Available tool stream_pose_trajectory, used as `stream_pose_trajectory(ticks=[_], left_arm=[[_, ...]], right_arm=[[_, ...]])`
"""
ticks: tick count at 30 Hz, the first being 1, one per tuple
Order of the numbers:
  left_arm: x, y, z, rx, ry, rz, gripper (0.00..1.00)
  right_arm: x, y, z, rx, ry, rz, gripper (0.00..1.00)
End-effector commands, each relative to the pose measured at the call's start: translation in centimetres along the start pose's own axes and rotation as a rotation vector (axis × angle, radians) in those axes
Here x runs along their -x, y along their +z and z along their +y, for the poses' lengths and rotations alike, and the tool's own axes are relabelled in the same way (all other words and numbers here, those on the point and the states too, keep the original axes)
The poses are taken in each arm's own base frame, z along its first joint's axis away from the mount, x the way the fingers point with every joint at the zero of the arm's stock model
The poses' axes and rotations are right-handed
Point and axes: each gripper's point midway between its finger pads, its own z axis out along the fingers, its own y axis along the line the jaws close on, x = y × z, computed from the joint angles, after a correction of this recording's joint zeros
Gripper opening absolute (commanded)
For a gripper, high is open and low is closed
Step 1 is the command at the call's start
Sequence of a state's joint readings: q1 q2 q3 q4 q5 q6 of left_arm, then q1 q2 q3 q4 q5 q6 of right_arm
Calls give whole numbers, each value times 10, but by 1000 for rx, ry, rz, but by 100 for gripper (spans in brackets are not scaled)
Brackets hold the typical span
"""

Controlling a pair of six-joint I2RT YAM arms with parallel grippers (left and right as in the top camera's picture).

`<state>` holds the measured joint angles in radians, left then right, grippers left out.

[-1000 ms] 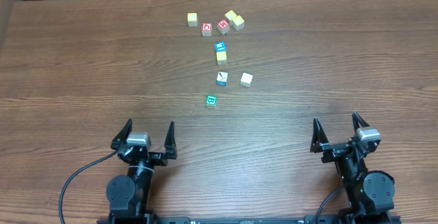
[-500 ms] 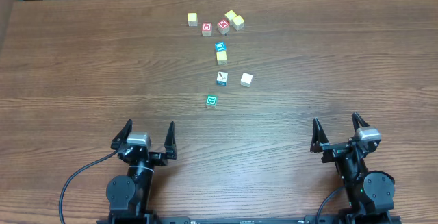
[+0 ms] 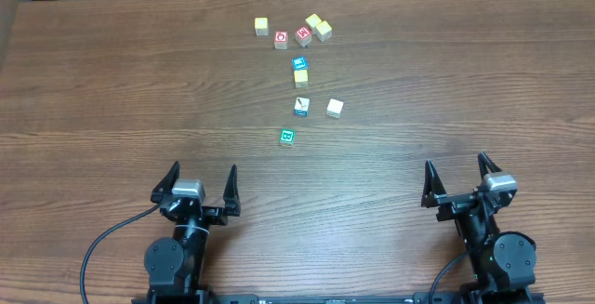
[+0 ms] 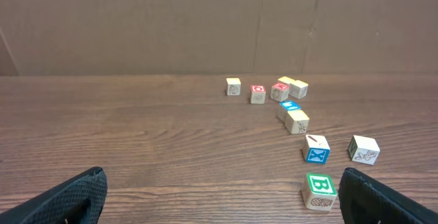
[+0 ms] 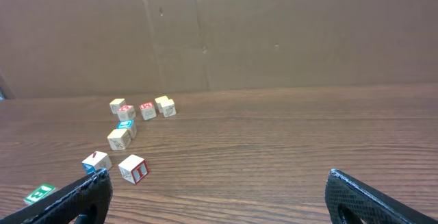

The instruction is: Flip 4 blocks

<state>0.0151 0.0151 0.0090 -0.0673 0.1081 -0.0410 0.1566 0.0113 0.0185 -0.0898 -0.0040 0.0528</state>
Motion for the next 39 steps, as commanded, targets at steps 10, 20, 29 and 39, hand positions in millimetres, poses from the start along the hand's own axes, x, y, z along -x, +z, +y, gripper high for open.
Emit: stream_pose_trajectory(ticks=[10, 20, 29, 39], left_arm=[[0, 0, 2, 11, 4, -3, 100], [10, -6, 0, 8, -21, 14, 100], [103, -61, -28, -98, -75, 22, 100], [238, -107, -65, -258, -65, -3, 100]], right_arm=[[-3, 1, 0, 7, 11, 2, 100], [0, 0, 2, 16, 43, 1, 100], [75, -27, 22, 80, 47, -58, 100], [208, -92, 40, 91, 41, -136, 100]])
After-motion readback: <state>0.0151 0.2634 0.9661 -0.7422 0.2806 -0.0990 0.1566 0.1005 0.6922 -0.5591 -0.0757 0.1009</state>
